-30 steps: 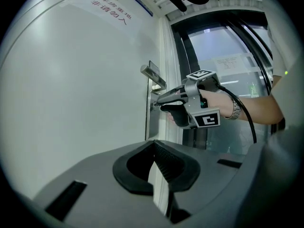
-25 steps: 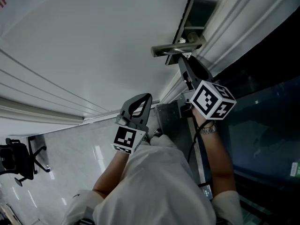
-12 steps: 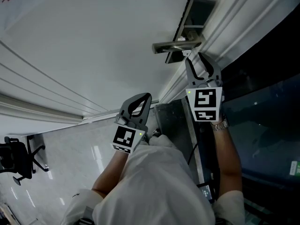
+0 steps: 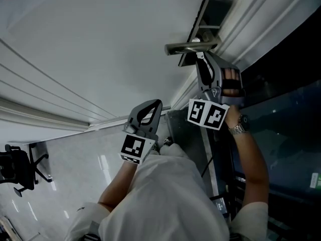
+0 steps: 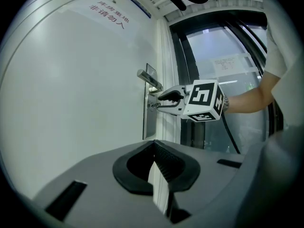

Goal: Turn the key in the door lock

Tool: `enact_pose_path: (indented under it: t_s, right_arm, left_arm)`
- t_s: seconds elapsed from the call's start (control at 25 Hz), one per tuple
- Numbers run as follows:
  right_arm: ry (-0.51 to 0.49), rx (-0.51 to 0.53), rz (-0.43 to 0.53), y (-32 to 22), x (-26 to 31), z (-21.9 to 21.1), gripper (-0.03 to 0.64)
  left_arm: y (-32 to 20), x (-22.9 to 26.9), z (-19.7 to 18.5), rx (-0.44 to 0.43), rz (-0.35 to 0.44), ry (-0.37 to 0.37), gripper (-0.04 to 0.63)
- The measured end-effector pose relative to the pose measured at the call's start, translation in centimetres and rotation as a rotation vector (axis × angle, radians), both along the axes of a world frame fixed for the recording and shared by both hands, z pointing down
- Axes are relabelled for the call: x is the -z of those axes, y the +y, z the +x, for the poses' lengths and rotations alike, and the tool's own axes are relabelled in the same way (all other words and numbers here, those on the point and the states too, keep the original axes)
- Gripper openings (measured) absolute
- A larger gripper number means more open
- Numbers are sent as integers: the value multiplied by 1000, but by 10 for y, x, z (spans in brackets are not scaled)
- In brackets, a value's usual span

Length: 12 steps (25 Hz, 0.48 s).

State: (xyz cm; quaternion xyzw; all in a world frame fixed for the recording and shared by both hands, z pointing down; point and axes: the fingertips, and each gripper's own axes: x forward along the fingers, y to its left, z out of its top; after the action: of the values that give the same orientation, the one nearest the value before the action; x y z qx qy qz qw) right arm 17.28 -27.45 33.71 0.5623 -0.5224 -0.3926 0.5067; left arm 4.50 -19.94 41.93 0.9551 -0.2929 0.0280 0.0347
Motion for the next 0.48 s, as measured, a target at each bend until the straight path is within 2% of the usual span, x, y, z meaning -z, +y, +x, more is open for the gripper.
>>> enact_pose_path:
  t_s: [0.16, 0.32, 0.48]
  right_arm:
    - [157, -2, -20, -9, -4, 1, 130]
    - [213, 2, -27, -15, -7, 4, 128]
    - [296, -5, 8, -17, -5, 5, 71]
  left_arm:
    - [-1, 2, -1, 1, 2, 4, 6]
    - [-3, 0, -3, 8, -6, 5, 6]
    - [-6, -4, -8, 15, -12, -2, 6]
